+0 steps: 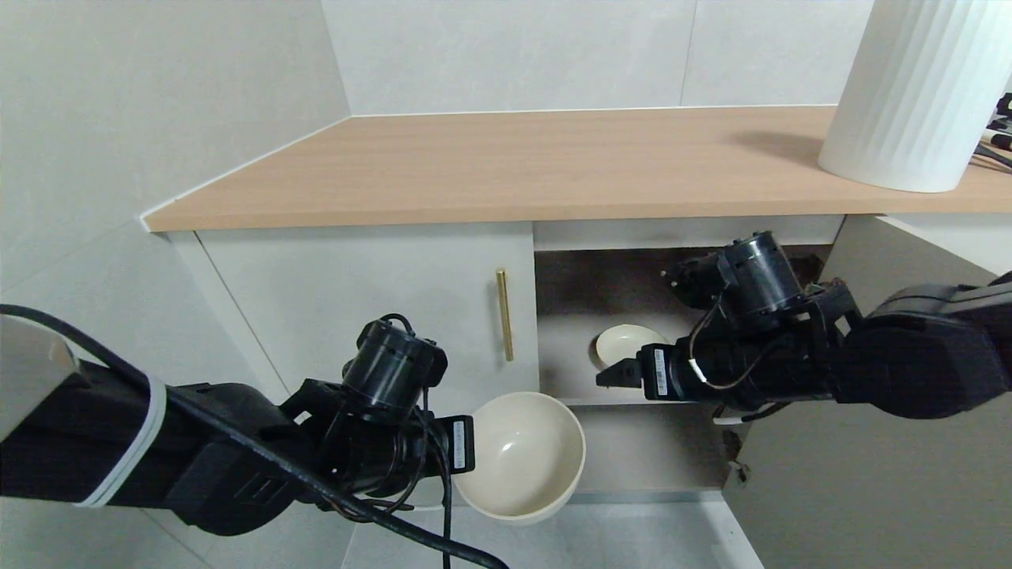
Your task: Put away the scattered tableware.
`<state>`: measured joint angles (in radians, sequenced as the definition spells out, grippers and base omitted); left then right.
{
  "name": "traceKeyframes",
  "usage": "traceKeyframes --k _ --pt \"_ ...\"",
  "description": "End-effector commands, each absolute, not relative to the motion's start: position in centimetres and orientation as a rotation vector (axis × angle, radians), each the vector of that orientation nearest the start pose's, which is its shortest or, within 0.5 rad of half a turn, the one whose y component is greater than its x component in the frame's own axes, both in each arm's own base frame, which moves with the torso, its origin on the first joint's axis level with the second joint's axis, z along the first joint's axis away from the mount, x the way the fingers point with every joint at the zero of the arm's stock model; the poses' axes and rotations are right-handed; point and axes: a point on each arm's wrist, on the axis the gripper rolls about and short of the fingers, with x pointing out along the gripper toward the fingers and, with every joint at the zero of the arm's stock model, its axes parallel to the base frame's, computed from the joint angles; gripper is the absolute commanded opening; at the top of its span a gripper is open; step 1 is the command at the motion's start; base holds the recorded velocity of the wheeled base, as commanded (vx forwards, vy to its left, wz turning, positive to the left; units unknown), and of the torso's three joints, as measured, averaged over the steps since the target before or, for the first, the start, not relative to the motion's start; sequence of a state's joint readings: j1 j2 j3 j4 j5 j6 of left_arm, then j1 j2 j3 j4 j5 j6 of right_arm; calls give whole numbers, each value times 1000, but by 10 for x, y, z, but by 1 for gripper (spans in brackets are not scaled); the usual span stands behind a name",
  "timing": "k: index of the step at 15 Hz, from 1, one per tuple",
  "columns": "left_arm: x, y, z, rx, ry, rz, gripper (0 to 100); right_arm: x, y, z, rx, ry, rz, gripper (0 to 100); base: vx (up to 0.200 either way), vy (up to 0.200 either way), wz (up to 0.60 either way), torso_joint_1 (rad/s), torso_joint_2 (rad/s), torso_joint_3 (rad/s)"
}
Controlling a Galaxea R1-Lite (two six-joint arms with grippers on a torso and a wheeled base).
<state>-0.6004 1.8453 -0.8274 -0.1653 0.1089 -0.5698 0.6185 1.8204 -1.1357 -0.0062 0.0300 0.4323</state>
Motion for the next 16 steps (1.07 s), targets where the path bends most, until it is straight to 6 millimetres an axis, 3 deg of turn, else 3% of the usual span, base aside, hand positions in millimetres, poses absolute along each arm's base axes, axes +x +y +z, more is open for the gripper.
traceKeyframes --k 1,5,11,16 --pt "252 -173 99 -219 912 -219 0 251 200 182 141 764 544 100 0 0 0 0 0 0" --pt "248 -177 103 -218 901 -239 0 239 222 157 59 836 589 100 0 0 0 0 0 0" --pt "243 -183 103 -191 891 -241 0 247 236 128 -19 862 483 100 0 0 0 0 0 0" --pt "242 -184 101 -185 900 -237 0 251 239 125 -18 863 475 100 0 0 0 0 0 0"
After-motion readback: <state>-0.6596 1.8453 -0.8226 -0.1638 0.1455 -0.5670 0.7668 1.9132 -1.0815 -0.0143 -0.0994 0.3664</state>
